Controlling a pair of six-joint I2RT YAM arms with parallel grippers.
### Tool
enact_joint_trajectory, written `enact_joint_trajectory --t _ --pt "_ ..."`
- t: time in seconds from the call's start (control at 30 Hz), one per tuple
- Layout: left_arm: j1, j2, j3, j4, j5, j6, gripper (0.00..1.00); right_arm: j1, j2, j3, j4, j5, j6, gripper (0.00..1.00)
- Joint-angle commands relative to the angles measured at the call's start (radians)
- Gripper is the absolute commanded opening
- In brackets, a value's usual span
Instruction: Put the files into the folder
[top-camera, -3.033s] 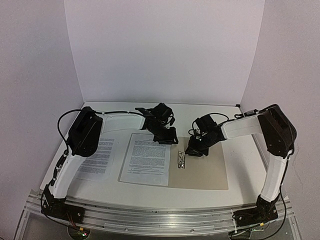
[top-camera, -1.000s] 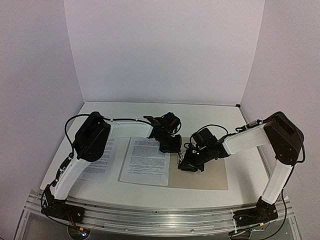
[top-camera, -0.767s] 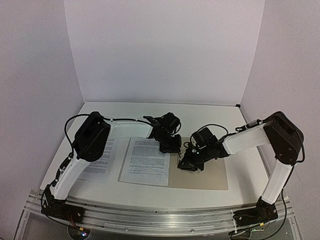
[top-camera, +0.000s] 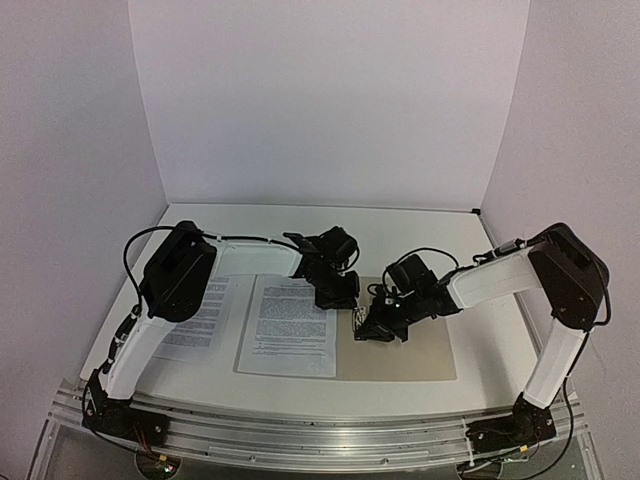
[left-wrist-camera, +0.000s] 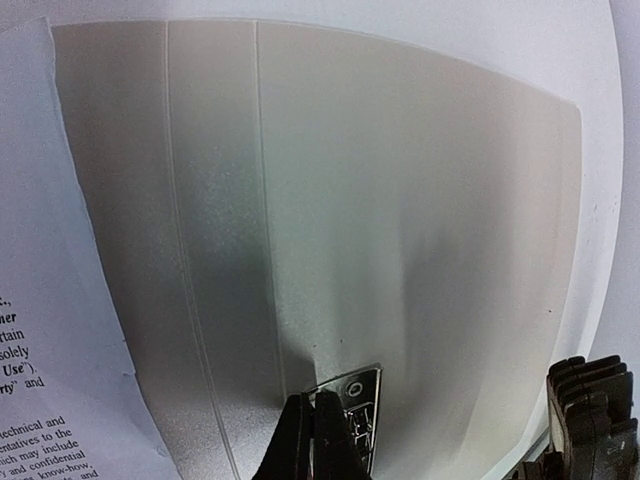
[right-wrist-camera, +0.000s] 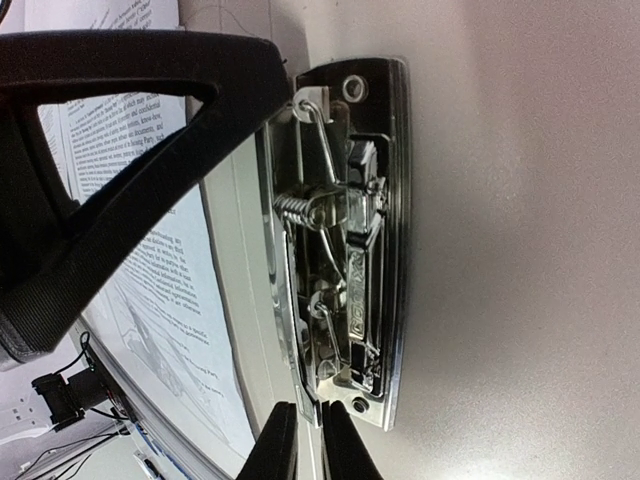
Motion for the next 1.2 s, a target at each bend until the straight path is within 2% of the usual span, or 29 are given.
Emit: enact_joint_trajectory --t 0.0,0.47,0.67,0.93,1.17 --pt "-0.005 0.040 -0.012 -0.099 -0.007 0.011 0.00 -0.003 0.012 -0.005 0.033 -0.014 0.001 0.11" --pt "-0.005 0.048 -0.016 -0.111 0.004 0.001 0.00 -0.001 0.087 -0.028 0.057 -0.025 -0.005 0.12" --pt "-0.005 0.047 -0.024 -0.118 0.010 -0.008 0.00 -0.001 0.093 -0.057 0.056 -0.003 0.002 0.07" --pt "-0.004 0.050 -0.016 -0.118 0.004 0.004 0.00 0.030 0.106 -0.066 -0.065 0.146 -0.022 0.00" --pt "-0.004 0.050 -0.022 -0.120 0.004 0.008 0.00 0.060 0.125 -0.087 -0.115 0.207 -0.032 0.00"
